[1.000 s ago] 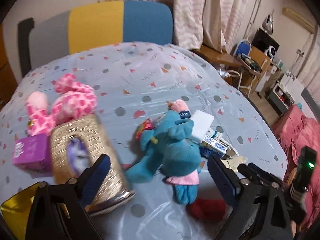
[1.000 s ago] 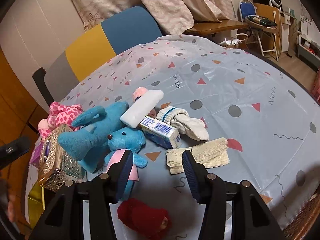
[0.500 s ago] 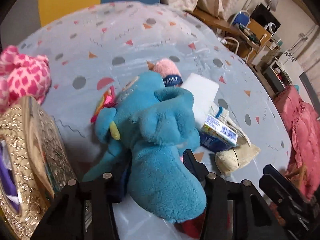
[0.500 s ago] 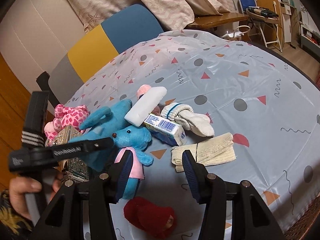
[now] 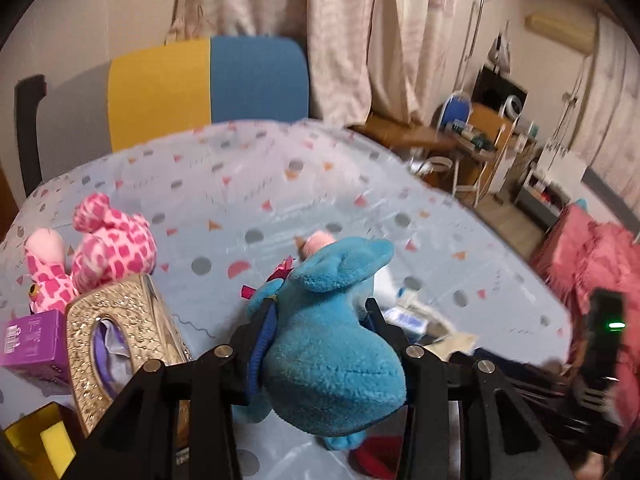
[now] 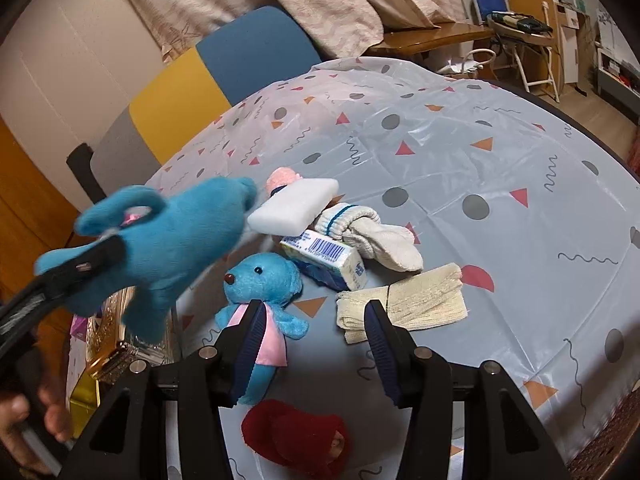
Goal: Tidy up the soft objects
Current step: 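Grasp the large blue plush toy with the left tool, then carry the blue plush into the gold tray with the left tool while the right tool grasps the white block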
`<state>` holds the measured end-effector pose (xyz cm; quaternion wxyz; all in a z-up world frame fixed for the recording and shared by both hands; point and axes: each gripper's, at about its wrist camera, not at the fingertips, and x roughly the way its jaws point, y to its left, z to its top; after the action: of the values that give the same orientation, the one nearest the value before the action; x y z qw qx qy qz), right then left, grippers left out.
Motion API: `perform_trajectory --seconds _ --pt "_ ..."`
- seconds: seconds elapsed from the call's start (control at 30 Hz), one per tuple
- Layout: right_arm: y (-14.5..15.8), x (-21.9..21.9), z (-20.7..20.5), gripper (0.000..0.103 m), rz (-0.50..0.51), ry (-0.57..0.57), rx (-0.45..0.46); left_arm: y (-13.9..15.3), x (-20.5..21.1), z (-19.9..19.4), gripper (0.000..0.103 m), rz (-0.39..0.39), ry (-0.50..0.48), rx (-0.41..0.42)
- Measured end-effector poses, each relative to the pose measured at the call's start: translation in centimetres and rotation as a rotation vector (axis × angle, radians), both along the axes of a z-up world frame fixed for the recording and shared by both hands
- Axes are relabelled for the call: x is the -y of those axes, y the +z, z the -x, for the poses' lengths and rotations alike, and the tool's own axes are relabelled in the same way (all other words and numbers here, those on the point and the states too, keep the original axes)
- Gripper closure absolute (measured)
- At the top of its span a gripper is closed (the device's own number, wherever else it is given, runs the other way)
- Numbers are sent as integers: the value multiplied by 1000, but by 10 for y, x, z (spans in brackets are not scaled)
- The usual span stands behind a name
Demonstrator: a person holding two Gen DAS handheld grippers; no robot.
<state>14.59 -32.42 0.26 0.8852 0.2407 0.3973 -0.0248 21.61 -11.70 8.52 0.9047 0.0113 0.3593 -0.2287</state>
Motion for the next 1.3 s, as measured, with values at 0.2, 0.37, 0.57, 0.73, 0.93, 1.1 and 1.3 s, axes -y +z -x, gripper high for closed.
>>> perform_trajectory --seconds 0.2,0.37,0.57,0.73,0.93,1.1,1.3 --pt "-2 10 1 51 -67 -24 8 46 -27 36 60 78 38 95" --pt "-4 14 3 51 -117 -32 14 66 -59 60 62 103 76 124" --pt "-2 22 -3 51 -89 -61 -11 64 -108 90 64 116 120 118" --pt "11 20 -36 51 -66 -29 -31 53 -135 115 65 118 139 108" --pt "2 8 -107 13 -53 5 -139 46 -163 132 65 158 179 83" --pt "-15 -3 -153 13 45 -30 -245 44 -184 138 65 177 217 65" --pt "-36 -11 -177 34 46 10 -309 54 -222 143 65 200 296 65"
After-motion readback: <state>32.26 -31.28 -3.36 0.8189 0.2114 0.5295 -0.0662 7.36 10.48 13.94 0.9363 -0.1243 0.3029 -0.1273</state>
